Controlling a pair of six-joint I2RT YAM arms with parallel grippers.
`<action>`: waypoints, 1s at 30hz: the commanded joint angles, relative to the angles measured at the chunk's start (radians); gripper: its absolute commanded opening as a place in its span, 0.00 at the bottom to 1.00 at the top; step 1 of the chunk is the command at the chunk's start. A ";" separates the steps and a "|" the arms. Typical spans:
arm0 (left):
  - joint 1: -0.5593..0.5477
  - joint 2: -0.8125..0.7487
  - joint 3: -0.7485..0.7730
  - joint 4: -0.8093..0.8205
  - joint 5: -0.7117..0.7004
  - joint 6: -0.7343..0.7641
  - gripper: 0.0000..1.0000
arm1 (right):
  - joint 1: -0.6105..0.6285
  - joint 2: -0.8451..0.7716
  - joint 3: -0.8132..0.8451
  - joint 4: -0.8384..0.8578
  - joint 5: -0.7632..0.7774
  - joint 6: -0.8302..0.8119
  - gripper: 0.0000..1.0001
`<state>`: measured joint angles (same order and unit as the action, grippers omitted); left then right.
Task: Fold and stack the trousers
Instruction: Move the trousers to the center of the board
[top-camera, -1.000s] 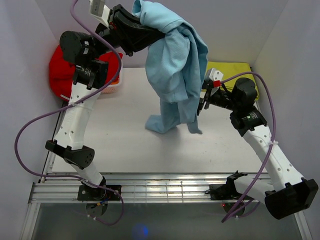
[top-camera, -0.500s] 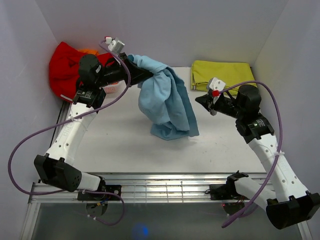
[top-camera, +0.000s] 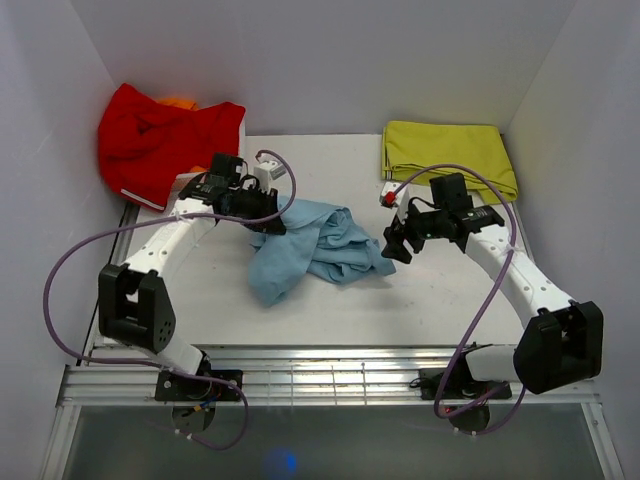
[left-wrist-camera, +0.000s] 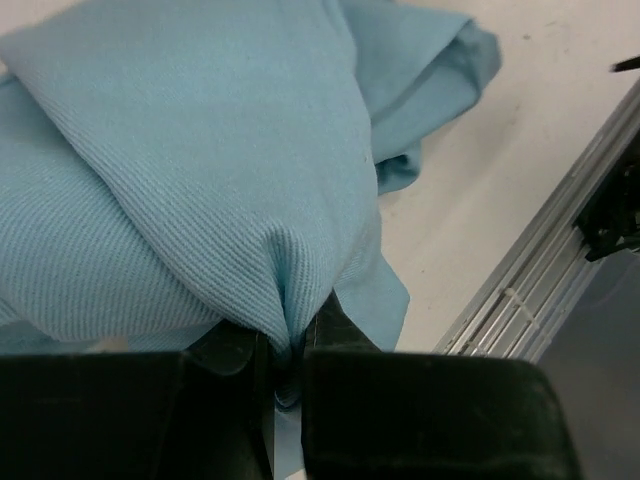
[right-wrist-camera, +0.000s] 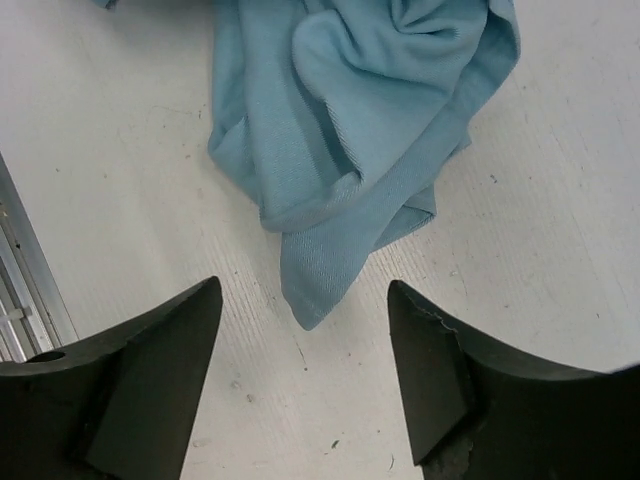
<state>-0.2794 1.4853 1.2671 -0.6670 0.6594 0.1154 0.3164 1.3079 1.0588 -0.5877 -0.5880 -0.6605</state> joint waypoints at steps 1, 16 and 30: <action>-0.033 0.090 0.131 -0.063 -0.075 -0.006 0.11 | 0.010 -0.003 0.052 0.032 -0.049 0.010 0.74; 0.170 0.385 0.674 -0.292 0.015 0.053 0.98 | 0.059 0.083 -0.019 0.123 0.066 0.097 0.96; 0.325 -0.092 -0.242 0.024 0.166 -0.010 0.98 | 0.078 0.276 -0.048 0.320 -0.018 0.444 0.95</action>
<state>0.0502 1.4082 1.0904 -0.7460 0.7467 0.1131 0.3779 1.5574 1.0153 -0.3790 -0.5510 -0.3462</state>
